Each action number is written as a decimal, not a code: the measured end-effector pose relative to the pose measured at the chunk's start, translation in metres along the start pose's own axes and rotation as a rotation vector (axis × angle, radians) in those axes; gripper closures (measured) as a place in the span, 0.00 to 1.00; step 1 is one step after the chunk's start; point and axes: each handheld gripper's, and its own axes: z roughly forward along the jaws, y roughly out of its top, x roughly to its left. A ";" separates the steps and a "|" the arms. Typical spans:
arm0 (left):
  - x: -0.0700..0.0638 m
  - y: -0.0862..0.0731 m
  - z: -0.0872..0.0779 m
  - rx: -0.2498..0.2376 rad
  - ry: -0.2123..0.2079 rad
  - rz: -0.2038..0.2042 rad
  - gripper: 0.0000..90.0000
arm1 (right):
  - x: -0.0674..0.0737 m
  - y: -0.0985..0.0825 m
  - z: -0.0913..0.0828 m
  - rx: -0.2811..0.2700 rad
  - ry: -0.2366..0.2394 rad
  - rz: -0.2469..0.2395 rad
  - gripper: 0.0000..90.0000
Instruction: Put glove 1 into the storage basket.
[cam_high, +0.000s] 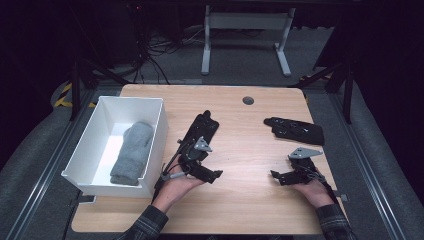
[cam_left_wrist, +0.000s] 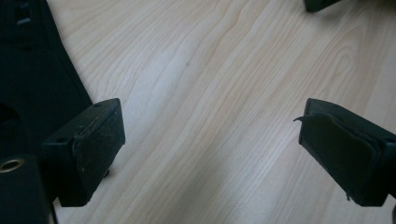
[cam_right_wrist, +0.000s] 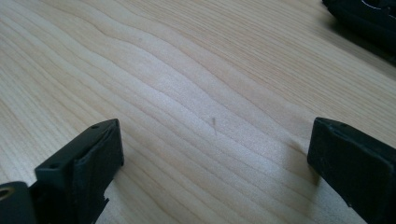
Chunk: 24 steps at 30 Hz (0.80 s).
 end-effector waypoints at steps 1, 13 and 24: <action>0.000 -0.003 0.003 -0.001 0.002 0.004 0.09 | 0.000 0.000 0.000 0.000 0.000 0.000 0.04; -0.001 -0.031 0.031 0.053 0.049 0.026 0.06 | 0.000 0.004 0.001 0.020 0.015 -0.020 0.09; 0.000 -0.041 0.034 -0.001 0.064 0.086 0.00 | -0.003 0.015 -0.016 -0.006 0.050 -0.062 0.42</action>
